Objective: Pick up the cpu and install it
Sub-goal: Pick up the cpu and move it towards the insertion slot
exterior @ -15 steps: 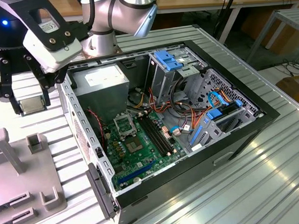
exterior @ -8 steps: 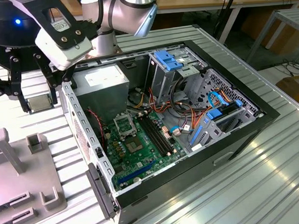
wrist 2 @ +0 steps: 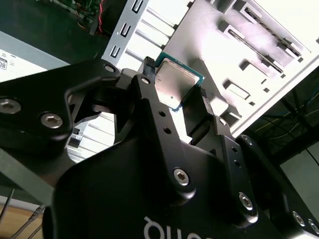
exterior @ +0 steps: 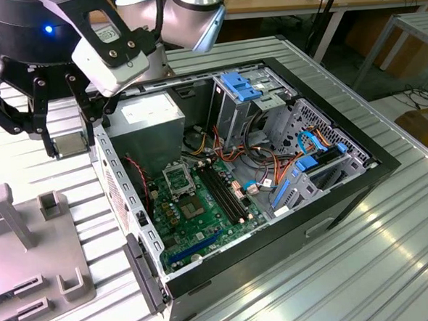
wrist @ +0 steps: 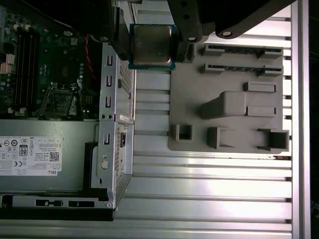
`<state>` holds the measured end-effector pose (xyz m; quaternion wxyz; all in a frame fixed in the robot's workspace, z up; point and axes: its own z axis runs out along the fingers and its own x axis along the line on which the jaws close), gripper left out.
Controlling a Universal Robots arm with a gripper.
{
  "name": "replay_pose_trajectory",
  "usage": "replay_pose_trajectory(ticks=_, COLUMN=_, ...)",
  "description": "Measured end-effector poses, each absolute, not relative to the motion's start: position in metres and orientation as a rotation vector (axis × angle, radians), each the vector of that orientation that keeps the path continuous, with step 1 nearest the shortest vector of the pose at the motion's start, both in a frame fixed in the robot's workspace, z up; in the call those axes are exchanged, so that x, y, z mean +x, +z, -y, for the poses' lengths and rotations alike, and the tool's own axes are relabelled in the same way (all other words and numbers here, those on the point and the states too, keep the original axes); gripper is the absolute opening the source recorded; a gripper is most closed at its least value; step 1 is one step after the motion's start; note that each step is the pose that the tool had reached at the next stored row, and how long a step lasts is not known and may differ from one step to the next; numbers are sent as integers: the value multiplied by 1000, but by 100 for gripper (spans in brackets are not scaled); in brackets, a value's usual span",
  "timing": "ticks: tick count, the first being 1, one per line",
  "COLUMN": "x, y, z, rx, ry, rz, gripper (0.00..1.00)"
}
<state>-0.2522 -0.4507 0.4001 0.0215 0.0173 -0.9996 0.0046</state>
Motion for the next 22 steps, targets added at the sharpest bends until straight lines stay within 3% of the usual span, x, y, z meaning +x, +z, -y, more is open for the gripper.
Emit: replay_pose_trajectory(ticks=22, x=-216, y=400, z=451, rx=54, ry=14, rz=3098, gripper=47)
